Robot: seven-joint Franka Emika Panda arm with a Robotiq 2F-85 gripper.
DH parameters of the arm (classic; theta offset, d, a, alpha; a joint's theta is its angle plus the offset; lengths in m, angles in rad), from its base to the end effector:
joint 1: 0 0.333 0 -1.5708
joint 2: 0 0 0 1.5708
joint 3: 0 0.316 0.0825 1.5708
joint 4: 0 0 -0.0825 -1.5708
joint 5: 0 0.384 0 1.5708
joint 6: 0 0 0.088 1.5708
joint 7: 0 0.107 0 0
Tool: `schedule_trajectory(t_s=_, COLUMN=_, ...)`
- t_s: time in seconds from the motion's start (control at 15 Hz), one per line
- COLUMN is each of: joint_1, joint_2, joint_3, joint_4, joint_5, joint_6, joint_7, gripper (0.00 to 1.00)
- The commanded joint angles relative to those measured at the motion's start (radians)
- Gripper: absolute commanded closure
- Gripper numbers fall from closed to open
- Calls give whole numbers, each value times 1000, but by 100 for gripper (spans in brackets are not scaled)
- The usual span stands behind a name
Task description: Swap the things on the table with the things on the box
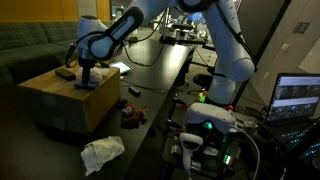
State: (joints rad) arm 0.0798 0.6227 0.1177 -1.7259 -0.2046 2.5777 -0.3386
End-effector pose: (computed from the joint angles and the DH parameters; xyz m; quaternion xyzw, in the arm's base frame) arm 0.6806 0.1301 0.2491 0.9380 0.3246 0.1151 0.0398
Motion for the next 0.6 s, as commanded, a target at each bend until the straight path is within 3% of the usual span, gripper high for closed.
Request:
schedule_trajectory(t_s=0.0, joint_1=-16, joint_2=46, joint_3=16, joint_4=84, joint_5=16, joint_6=-42, joint_7=-43, gripper=0)
schedule_trajectory(t_s=0.53, joint_1=-13, joint_2=109, joint_3=3, joint_4=141, joint_5=0, joint_6=-75, joint_7=-57, gripper=0)
